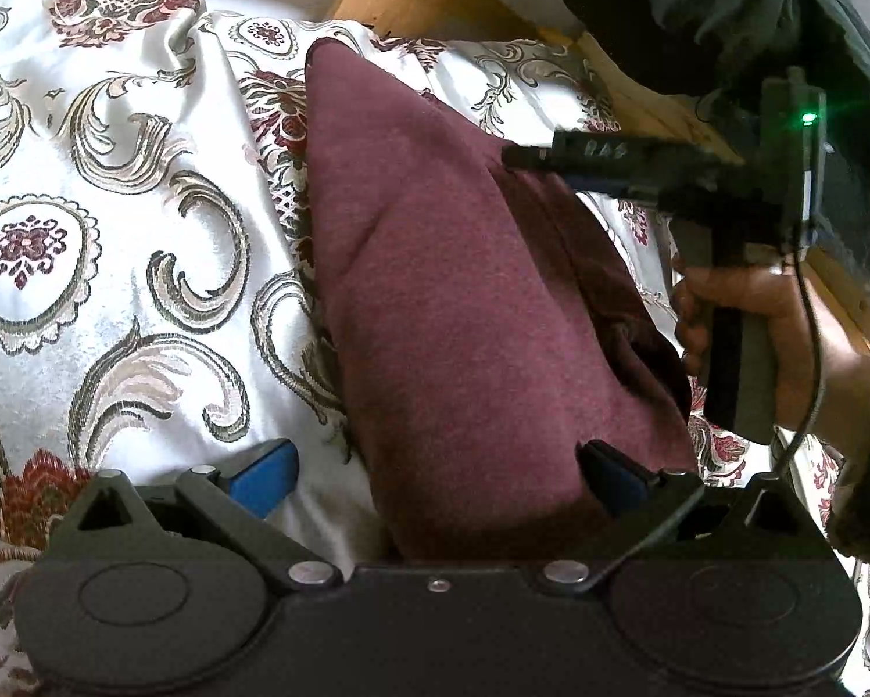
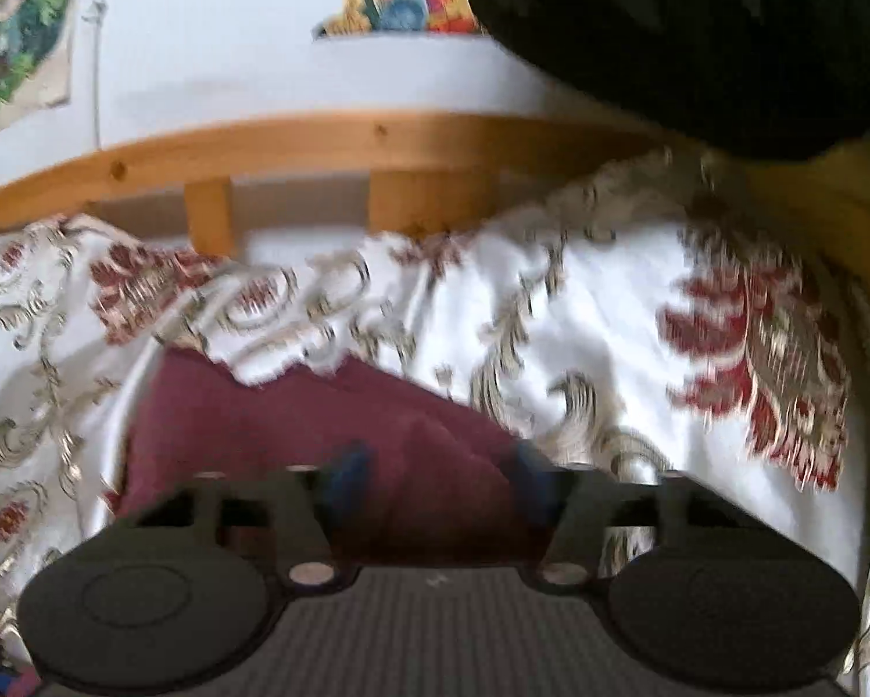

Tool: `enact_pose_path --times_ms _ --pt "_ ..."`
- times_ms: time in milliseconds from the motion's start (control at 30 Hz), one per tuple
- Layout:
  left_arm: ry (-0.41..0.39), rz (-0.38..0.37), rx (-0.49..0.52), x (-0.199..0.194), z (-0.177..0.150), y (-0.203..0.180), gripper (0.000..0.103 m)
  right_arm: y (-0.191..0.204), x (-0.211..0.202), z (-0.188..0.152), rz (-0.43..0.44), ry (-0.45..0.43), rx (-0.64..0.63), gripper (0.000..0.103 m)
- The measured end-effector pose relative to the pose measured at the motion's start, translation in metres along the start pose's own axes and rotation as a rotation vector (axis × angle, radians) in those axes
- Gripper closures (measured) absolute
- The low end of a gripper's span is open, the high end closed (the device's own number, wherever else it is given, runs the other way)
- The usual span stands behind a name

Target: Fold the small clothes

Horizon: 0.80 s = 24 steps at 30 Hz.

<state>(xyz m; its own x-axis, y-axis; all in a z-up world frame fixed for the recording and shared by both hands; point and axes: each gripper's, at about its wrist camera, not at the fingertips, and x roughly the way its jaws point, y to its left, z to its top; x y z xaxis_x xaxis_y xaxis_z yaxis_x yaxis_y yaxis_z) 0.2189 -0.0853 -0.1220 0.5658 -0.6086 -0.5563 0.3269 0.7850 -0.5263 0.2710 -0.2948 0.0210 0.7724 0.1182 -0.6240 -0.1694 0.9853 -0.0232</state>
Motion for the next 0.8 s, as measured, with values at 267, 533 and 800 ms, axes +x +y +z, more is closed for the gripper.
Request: enact_pose_path --times_ms 267,533,800 --pt "-0.023 -0.016 -0.025 -0.005 0.003 0.000 0.001 -0.012 -0.012 0.002 -0.081 -0.067 -0.009 0.097" --pt "-0.104 -0.074 -0.007 -0.017 0.002 -0.003 0.001 -0.033 -0.008 -0.018 -0.071 -0.020 0.089 0.092" --pt "-0.031 -0.049 -0.016 -0.004 -0.001 -0.001 0.001 -0.058 -0.033 -0.035 0.093 -0.042 0.249 0.025"
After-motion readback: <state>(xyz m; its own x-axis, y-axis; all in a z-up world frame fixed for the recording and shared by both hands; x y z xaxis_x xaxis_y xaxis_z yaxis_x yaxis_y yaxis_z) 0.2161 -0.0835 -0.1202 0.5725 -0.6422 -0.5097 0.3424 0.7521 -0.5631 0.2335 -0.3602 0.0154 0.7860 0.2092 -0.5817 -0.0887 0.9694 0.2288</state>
